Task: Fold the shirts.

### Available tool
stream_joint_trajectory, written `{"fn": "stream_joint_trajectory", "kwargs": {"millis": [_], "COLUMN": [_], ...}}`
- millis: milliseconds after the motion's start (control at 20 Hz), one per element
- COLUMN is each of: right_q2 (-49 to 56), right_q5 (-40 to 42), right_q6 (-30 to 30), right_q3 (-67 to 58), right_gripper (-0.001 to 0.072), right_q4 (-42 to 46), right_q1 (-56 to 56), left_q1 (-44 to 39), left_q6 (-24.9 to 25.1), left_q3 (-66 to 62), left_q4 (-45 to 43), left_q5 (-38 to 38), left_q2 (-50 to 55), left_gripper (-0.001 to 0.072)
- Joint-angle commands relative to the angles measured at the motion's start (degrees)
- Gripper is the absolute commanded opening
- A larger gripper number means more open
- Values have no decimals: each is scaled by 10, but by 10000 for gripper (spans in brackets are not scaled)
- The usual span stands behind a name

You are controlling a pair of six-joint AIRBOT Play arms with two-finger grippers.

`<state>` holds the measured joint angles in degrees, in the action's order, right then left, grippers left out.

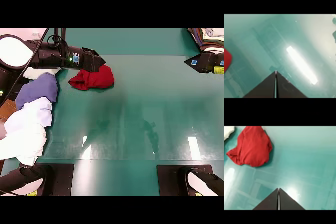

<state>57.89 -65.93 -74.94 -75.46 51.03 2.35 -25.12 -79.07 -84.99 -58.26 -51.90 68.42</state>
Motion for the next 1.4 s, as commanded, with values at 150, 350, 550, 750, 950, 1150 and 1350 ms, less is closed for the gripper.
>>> {"fn": "stream_joint_trajectory", "kwargs": {"millis": [150,350,550,750,950,1150,1350], "right_q2": [0,0,0,0,0,0,0], "right_q5": [0,0,0,0,0,0,0], "right_q6": [0,0,0,0,0,0,0], "right_q3": [0,0,0,0,0,0,0], "right_gripper": [15,15,15,15,15,15,15], "right_q4": [0,0,0,0,-1,-1,-4], "right_q1": [0,0,0,0,0,0,0], "left_q1": [0,0,0,2,44,84,90], "left_q6": [0,0,0,-18,-152,-152,-150], "left_q3": [0,0,0,0,0,0,0], "left_q4": [0,0,3,-96,-210,-206,-192], "left_q5": [0,0,1,69,91,117,199], "left_q2": [0,0,0,4,72,197,298], "left_gripper": [27,28,28,379,594,594,593]}}
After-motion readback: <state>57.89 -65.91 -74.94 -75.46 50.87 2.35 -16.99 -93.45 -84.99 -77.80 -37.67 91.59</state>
